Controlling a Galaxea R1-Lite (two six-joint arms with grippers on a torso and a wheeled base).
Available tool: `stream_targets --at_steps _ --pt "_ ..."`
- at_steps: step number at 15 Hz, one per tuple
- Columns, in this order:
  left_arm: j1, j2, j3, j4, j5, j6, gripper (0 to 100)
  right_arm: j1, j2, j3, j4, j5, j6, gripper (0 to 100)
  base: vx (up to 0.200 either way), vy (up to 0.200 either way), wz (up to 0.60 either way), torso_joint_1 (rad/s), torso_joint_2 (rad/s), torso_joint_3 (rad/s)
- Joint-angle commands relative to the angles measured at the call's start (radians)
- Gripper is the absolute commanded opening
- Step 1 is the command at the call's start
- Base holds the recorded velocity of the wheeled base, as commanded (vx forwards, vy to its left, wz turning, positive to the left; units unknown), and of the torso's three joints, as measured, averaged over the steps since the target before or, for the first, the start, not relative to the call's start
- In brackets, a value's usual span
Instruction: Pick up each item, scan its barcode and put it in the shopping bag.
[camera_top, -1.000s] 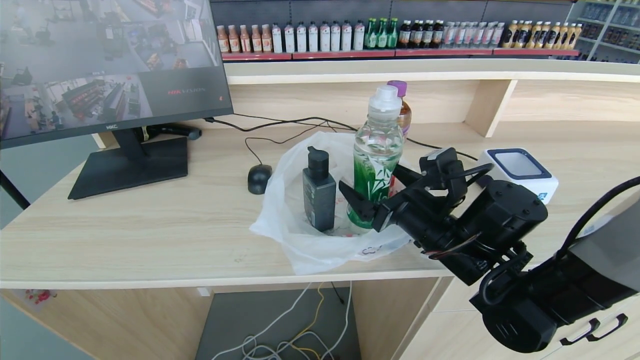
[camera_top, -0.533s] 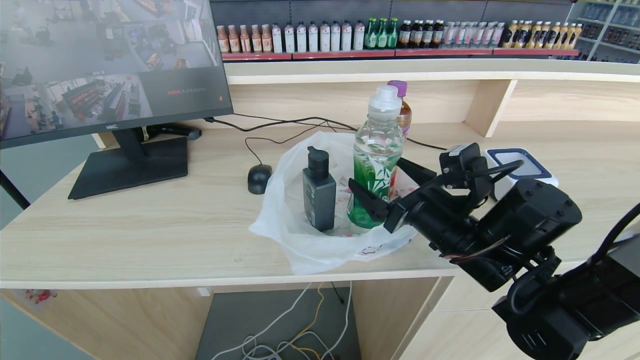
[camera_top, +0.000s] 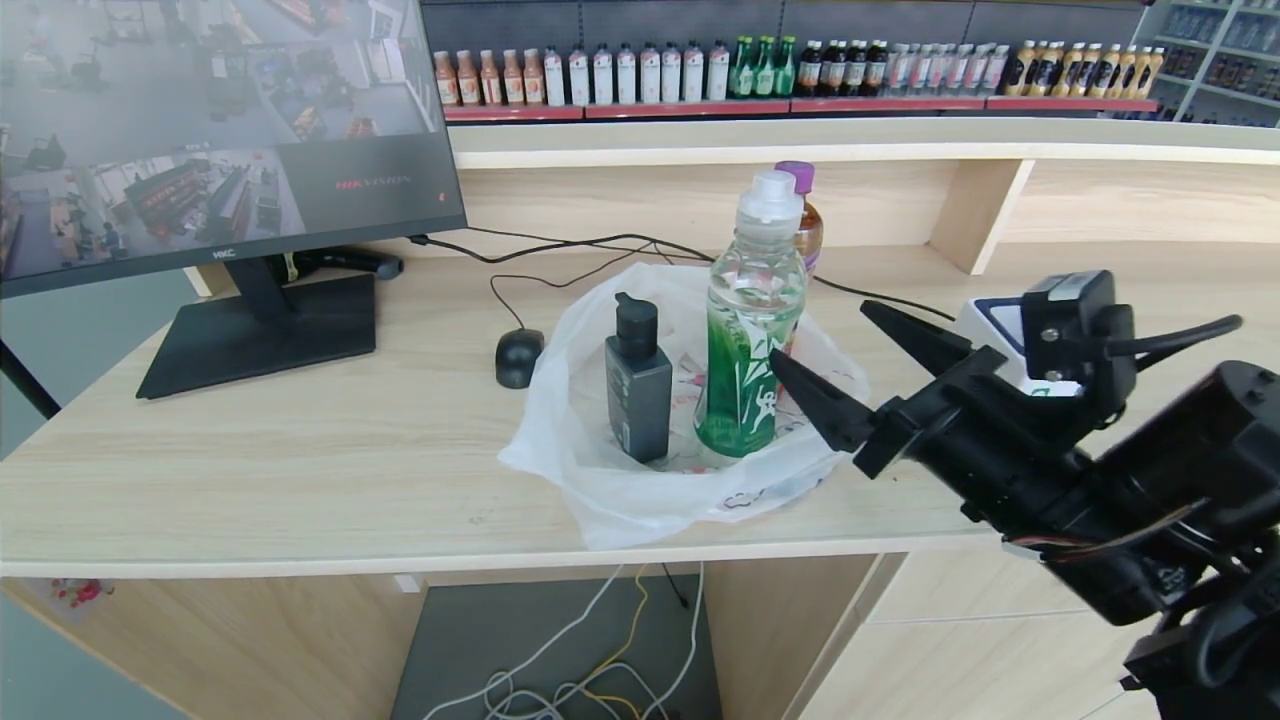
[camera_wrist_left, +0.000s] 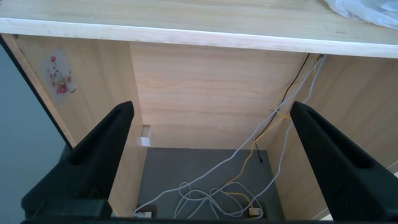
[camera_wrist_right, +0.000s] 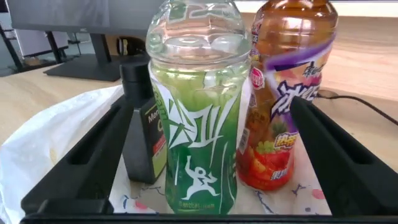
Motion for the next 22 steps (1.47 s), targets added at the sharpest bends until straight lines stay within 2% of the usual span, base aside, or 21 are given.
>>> stream_targets --at_steps 1,2,5,7,8,10,11,12,14,16,17,18,22 --pt "0.000 0.000 0.000 0.000 0.000 0.000 100 -0.074 -0.165 0.120 -0.001 0.000 0.003 100 0.000 0.000 0.00 0.000 0.00 0.000" --pt "0.000 0.000 0.000 0.000 0.000 0.000 100 -0.083 -0.193 0.146 -0.001 0.000 0.003 100 0.000 0.000 0.00 0.000 0.00 0.000" --pt "-0.001 0.000 0.000 0.000 0.000 0.004 100 -0.119 -0.407 0.358 -0.001 -0.001 0.015 100 0.000 0.000 0.00 0.000 0.00 0.000" --pt "-0.001 0.000 0.000 0.000 -0.001 0.027 100 -0.175 -0.542 0.473 0.001 0.000 0.015 100 0.000 0.000 0.00 0.000 0.00 0.000" --pt "-0.001 0.000 0.000 0.000 -0.001 0.031 100 -0.197 -0.602 0.473 0.074 -0.003 0.014 100 0.000 0.000 0.00 0.000 0.00 0.000" --pt "-0.001 0.000 0.000 0.002 -0.001 0.029 100 -0.228 -0.736 0.473 0.289 -0.003 0.015 100 0.000 0.000 0.00 0.000 0.00 0.000" --pt "0.000 0.000 0.000 0.002 -0.001 0.027 100 -0.229 -0.838 0.473 0.453 -0.003 0.014 100 0.000 0.000 0.00 0.000 0.00 0.000" --pt "-0.001 0.000 0.000 0.002 0.000 0.026 100 -0.229 -1.046 0.467 0.758 0.003 0.008 100 0.000 0.000 0.00 0.000 0.00 0.000" --pt "0.000 0.000 0.000 0.002 0.000 0.014 100 -0.229 -1.340 0.416 1.202 0.005 -0.011 100 0.000 0.000 0.00 0.000 0.00 0.000" --pt "0.000 0.000 0.000 0.002 0.000 0.008 100 -0.229 -1.527 0.347 1.561 0.003 -0.051 100 0.000 0.000 0.00 0.000 0.00 0.000" --pt "0.000 0.000 0.000 0.002 0.000 0.008 100 -0.231 -1.609 0.364 1.642 -0.001 -0.063 100 0.000 0.000 0.00 0.000 0.00 0.000" --pt "0.000 0.000 0.000 0.002 0.000 0.006 100 -0.237 -1.653 0.393 1.659 -0.014 -0.064 100 0.000 0.000 0.00 0.000 0.00 0.000" --pt "0.000 0.000 0.000 0.000 0.000 0.003 100 -0.295 -1.607 0.454 1.574 -0.034 0.011 100 0.000 0.000 0.00 0.000 0.00 0.000"
